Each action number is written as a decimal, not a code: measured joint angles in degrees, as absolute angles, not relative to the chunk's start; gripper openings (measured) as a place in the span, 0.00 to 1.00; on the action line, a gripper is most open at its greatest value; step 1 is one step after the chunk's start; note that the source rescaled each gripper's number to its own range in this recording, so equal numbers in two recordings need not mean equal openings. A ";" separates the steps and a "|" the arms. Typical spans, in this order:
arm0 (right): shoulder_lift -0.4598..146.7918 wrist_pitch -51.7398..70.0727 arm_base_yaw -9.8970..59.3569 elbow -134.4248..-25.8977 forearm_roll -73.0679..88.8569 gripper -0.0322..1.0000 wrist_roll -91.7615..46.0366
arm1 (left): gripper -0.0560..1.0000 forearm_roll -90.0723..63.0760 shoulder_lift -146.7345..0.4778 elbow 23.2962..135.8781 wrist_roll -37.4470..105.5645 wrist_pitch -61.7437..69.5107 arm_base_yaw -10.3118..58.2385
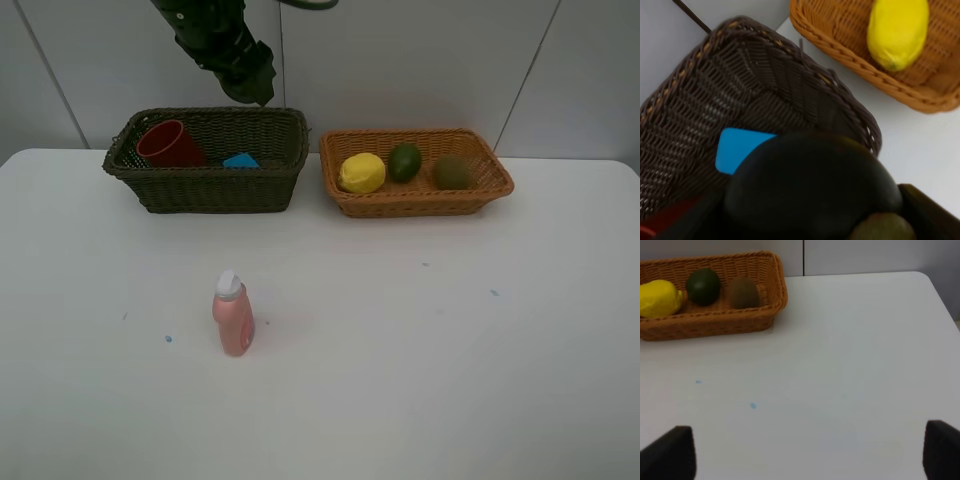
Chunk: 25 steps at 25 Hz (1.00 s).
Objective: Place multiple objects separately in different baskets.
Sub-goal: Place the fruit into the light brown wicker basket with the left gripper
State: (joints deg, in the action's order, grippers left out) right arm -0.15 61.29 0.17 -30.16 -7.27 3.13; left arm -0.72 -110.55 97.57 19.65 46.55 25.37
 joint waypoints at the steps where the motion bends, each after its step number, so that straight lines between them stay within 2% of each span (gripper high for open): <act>1: -0.15 61.29 0.17 -30.16 -7.27 1.00 3.13 | 0.82 -0.66 -111.51 98.63 18.78 46.55 25.07; 12: -0.15 61.29 0.17 -30.16 -7.27 1.00 3.13 | 0.82 0.00 -123.72 109.12 9.68 46.55 22.79; 25: -0.15 61.29 0.17 -30.16 -7.27 1.00 3.13 | 0.82 0.00 -132.47 109.84 2.72 46.09 20.23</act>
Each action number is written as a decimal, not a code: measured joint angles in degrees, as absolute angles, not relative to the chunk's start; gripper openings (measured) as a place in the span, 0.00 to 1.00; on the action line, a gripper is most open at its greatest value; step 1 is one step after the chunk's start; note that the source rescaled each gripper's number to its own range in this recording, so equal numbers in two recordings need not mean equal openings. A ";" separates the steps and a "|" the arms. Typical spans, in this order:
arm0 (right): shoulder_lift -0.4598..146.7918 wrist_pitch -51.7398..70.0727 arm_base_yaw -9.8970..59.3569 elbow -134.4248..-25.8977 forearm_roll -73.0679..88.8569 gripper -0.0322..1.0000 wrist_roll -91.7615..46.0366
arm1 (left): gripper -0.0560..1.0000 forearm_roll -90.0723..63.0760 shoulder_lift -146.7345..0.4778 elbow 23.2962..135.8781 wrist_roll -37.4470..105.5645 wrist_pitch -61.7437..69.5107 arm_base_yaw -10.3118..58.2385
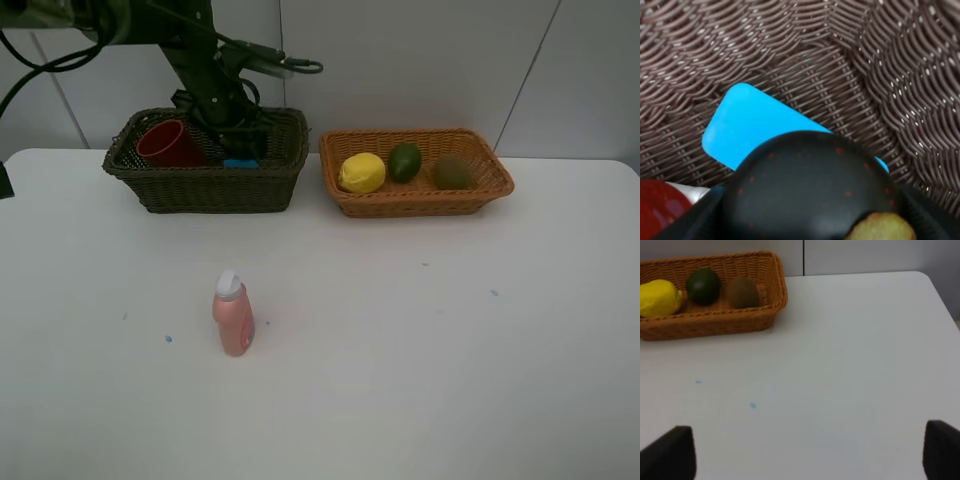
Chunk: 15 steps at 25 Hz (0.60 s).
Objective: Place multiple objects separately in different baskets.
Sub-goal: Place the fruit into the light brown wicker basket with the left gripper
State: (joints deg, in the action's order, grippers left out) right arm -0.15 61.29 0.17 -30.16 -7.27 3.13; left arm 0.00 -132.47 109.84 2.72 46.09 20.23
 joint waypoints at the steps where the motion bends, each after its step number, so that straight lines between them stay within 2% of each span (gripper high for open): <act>1: -0.15 61.29 0.17 -30.16 -7.27 1.00 3.13 | 0.82 0.00 -132.71 109.88 2.66 45.95 20.23; 15: -0.15 61.29 0.17 -30.16 -7.27 1.00 3.23 | 0.82 0.00 -133.30 109.99 2.48 45.52 20.23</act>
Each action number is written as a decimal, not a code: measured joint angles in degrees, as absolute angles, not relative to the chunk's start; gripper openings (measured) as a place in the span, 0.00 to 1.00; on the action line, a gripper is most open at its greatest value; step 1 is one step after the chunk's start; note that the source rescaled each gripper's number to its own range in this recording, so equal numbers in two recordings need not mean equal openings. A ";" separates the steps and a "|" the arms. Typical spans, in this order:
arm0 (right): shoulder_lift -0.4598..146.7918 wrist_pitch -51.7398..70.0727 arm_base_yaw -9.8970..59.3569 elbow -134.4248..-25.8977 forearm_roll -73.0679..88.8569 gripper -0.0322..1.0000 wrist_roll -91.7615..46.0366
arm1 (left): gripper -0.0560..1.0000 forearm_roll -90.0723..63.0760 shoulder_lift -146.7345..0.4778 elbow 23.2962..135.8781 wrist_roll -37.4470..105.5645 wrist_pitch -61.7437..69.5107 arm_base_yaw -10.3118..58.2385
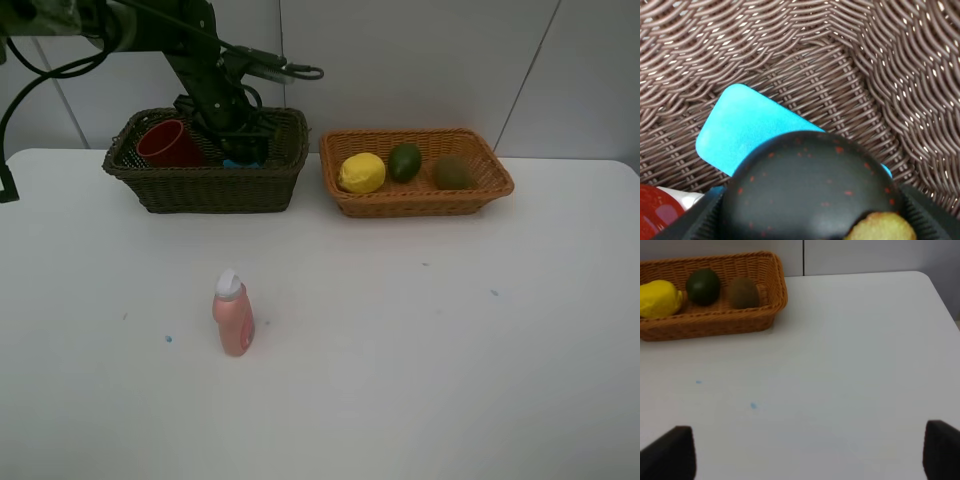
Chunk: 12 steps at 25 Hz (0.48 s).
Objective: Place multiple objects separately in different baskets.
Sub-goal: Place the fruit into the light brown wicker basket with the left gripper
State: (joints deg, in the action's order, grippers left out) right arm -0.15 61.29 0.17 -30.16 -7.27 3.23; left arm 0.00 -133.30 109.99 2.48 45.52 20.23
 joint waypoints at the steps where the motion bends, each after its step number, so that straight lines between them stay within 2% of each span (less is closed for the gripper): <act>1: -0.15 61.29 0.17 -30.16 -7.27 1.00 3.23 | 0.82 0.00 -133.30 109.99 2.48 45.47 20.23; 5: -0.15 61.29 0.17 -30.16 -7.27 1.00 3.23 | 0.82 0.00 -133.30 109.99 2.10 45.26 20.23; 7: -0.15 61.29 0.17 -30.16 -7.27 1.00 3.23 | 0.87 0.00 -133.30 109.99 0.87 45.14 20.23; 8: -0.15 61.29 0.17 -30.16 -7.27 1.00 3.23 | 0.93 0.00 -133.30 109.99 0.00 45.10 20.23; 12: -0.15 61.29 0.17 -30.16 -7.27 1.00 3.23 | 0.96 0.00 -133.30 109.99 0.00 45.10 20.23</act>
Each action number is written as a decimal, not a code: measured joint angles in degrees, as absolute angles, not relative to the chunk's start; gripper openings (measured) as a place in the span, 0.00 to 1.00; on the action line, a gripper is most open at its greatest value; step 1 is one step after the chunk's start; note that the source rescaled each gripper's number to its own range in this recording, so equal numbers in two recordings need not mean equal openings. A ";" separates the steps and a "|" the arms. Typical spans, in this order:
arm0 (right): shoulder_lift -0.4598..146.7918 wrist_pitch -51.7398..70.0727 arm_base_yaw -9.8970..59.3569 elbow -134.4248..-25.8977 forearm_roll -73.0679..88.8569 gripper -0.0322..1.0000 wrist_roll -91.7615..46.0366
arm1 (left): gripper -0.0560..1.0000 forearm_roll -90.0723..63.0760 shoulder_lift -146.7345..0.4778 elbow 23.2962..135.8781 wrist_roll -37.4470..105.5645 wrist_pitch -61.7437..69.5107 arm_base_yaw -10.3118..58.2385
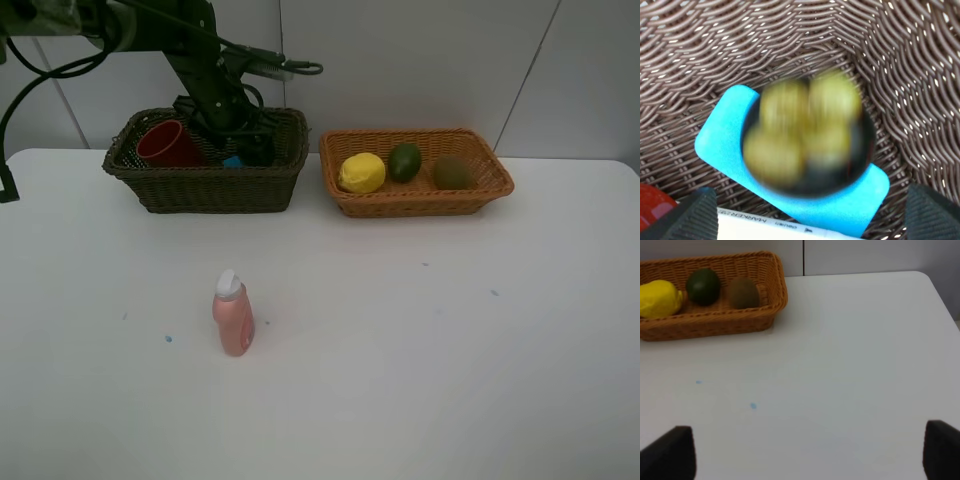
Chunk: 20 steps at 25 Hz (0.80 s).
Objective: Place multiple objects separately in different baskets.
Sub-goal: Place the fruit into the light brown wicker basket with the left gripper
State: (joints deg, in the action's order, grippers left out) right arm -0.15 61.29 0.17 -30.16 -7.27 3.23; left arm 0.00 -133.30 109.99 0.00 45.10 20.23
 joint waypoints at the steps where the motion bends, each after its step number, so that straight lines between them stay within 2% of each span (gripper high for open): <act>1: -0.15 61.29 0.17 -30.16 -7.27 1.00 3.23 | 0.96 0.00 -133.30 109.99 0.00 45.10 20.23; 12: -0.15 61.29 0.17 -30.16 -7.27 1.00 3.23 | 0.96 0.00 -132.93 109.99 0.00 47.11 20.34; 20: -0.15 61.29 0.17 -30.16 -7.27 1.00 3.25 | 0.96 0.00 -125.19 110.06 0.00 55.04 20.79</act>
